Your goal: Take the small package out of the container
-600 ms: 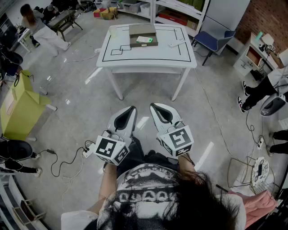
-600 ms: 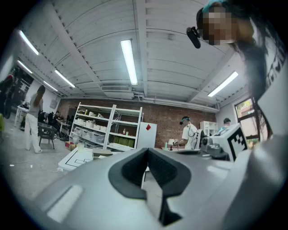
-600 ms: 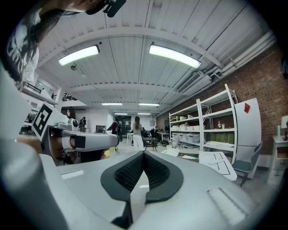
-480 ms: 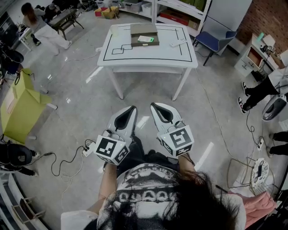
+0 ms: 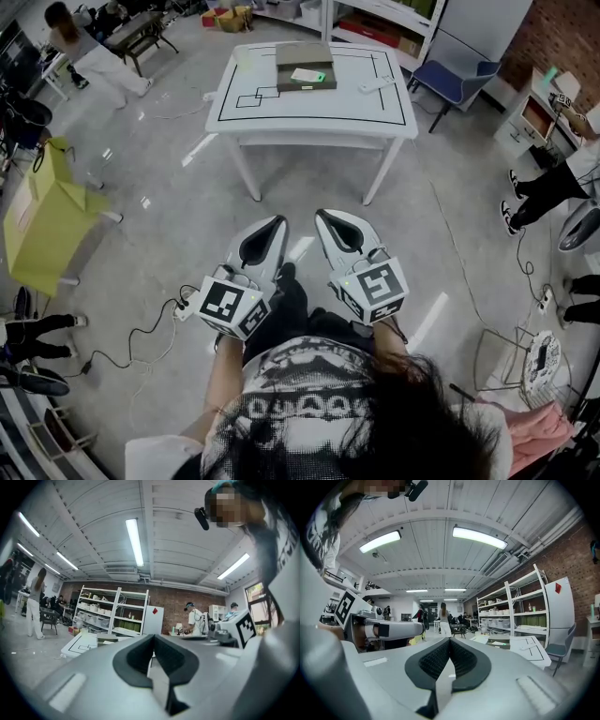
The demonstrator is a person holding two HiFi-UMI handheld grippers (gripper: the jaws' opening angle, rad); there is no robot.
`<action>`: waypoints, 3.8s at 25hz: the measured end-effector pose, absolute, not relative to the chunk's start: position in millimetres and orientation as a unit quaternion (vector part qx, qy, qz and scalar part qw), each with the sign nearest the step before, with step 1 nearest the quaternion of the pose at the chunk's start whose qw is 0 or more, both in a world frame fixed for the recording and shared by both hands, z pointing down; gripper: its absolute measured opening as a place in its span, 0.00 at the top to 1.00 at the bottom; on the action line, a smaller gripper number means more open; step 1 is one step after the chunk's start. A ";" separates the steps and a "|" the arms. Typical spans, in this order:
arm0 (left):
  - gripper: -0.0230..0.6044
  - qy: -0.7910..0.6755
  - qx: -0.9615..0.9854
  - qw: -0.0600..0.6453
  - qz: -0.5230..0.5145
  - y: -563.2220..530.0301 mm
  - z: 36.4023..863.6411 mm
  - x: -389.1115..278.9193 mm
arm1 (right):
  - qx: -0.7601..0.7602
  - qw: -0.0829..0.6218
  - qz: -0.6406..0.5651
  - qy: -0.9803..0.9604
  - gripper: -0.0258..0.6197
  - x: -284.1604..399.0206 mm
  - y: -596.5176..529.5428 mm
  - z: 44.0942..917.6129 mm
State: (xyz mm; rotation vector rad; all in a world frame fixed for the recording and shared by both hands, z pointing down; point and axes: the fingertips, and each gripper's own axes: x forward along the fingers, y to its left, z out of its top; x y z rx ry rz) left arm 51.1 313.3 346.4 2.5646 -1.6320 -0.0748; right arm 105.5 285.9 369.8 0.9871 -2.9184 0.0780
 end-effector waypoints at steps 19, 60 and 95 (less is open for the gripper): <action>0.96 -0.532 0.843 0.071 -0.028 187.2 355.1 -4.5 | 0.324 0.053 0.033 -0.944 0.96 54.7 165.4 377.3; 0.96 -0.443 0.890 0.103 -0.013 -46.2 375.7 -151.5 | 0.395 0.103 0.048 -0.912 0.96 -91.2 -55.7 395.4; 0.96 -0.558 0.820 0.125 0.030 -271.2 408.9 -85.8 | 0.238 0.213 0.069 -0.945 0.82 -40.7 -360.5 504.2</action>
